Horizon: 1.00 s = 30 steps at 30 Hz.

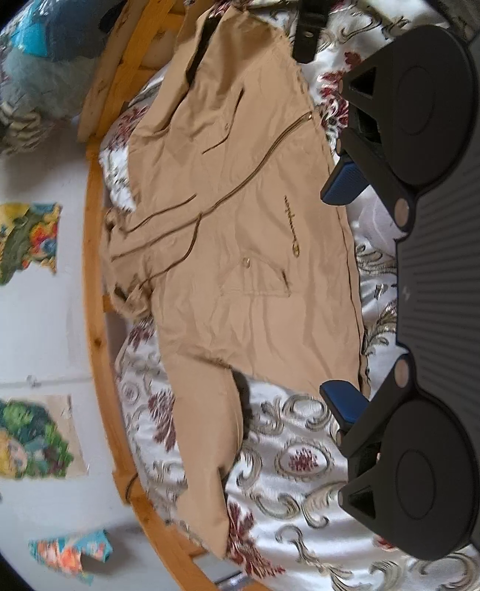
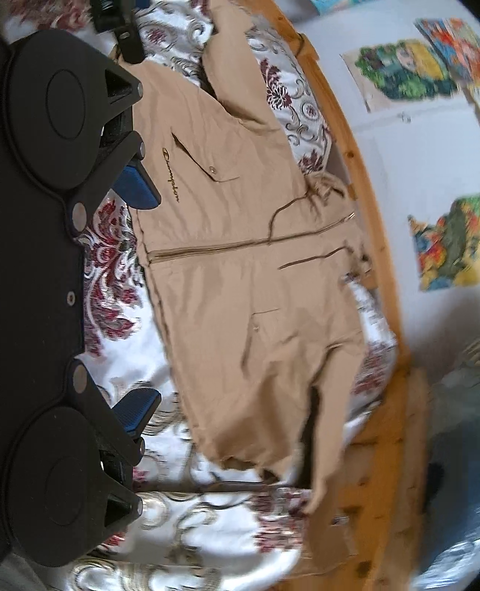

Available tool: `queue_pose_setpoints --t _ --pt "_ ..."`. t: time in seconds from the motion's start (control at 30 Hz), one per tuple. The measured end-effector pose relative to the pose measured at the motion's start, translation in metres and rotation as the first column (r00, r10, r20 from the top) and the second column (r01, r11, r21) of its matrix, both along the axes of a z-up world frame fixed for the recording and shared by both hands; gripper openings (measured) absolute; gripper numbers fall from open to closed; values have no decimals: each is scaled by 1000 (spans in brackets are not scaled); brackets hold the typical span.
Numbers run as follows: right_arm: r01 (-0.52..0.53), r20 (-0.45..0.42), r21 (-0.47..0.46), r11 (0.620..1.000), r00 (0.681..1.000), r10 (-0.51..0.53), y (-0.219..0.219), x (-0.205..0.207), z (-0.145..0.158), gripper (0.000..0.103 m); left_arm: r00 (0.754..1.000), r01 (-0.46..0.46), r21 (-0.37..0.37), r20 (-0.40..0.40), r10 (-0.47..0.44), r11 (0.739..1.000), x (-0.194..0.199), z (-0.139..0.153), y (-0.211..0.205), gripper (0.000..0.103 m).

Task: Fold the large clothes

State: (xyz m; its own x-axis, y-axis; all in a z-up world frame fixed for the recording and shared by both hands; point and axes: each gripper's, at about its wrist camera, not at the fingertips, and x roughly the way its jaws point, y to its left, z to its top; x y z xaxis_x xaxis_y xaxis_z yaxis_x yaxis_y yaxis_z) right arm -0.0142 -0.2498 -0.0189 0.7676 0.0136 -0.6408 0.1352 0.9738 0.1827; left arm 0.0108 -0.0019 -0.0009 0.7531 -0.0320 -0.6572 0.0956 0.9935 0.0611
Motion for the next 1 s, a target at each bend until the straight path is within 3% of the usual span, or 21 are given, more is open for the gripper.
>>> queue_pose_setpoints --t 0.1,0.2,0.37,0.47,0.53,0.67,0.8,0.93,1.0 --pt "5 -36 73 997 999 -2 -22 11 21 102 999 45 43 -12 -44 998 21 15 -4 103" --pt "17 5 73 997 1000 -17 -53 19 53 102 998 61 70 -1 -61 996 47 34 -11 103" --pt "87 94 -60 994 992 -81 -112 25 87 102 995 99 125 -4 -100 987 87 55 -34 103" --pt "123 126 -249 961 988 -94 -138 31 91 101 992 128 113 3 -129 985 105 54 -48 103" --pt "112 138 -397 911 989 -61 -151 39 89 98 988 150 108 11 -152 983 115 48 -57 103" --pt "76 83 -662 746 996 -28 -185 69 72 90 982 187 73 -4 -187 980 138 23 -73 103" --pt "-17 -20 -795 606 1000 2 -211 96 53 84 977 210 9 -39 -209 978 159 -7 -79 103" --pt "-125 -125 -845 519 992 36 -219 111 34 79 975 215 -4 -63 -215 977 173 -29 -78 103" --pt "-158 -156 -881 445 987 42 -220 115 22 77 974 219 0 -61 -218 976 175 -33 -76 103"
